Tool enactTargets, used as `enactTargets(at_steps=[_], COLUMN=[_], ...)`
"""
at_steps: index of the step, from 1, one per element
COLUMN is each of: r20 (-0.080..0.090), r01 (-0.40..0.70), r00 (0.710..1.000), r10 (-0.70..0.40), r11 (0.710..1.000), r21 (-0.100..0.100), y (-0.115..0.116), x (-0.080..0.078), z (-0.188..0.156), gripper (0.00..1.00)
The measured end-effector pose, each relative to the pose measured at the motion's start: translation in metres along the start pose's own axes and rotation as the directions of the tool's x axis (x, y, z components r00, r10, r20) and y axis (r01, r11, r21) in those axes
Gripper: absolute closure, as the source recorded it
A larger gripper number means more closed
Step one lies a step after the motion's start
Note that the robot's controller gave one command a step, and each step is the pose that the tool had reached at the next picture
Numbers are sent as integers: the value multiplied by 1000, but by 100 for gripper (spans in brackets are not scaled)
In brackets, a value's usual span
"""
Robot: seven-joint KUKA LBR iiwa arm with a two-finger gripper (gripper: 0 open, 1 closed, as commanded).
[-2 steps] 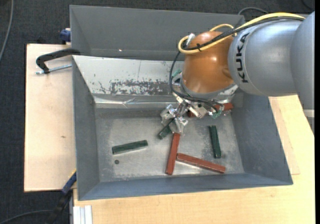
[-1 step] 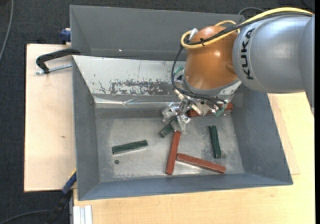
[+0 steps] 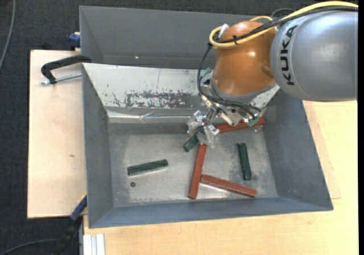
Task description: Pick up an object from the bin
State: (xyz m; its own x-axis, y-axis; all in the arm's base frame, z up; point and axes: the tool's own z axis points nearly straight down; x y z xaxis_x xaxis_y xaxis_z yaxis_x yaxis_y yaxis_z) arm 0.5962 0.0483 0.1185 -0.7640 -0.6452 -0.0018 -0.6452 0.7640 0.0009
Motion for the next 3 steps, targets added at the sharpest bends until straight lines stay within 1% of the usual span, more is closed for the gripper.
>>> enactTargets(at_steps=[1,3], r20=[6,7], r01=[-1,-1], r00=[1000,1000], r10=[1,1], r11=[1000,1000], r21=[4,6], y=[-1,-1], x=[-1,-2], z=[-16,-28], gripper=[100,100])
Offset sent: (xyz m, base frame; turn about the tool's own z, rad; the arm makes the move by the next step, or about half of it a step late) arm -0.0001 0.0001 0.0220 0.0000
